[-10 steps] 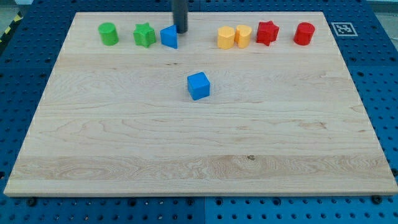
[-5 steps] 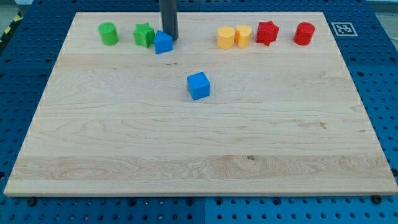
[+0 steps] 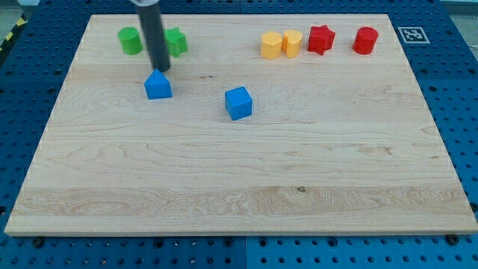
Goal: Push the blue triangle below the blue cube
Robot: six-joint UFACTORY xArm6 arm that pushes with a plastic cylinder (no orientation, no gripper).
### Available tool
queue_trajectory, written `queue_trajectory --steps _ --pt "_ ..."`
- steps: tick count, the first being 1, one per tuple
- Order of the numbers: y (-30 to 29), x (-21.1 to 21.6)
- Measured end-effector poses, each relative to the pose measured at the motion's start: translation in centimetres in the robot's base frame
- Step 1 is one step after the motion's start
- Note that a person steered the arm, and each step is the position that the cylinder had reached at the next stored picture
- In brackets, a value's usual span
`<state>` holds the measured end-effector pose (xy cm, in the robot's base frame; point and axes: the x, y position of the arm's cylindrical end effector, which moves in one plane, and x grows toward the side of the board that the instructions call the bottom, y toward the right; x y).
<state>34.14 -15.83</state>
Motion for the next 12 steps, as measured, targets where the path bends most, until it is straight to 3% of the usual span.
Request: queue_trajectory --steps 1,2,5,8,12 --pt "-2.5 2.4" --pt "-1.5 2.8" --pt "-1.7 1.4" --pt "2.3 2.6" --pt "2.9 12.9"
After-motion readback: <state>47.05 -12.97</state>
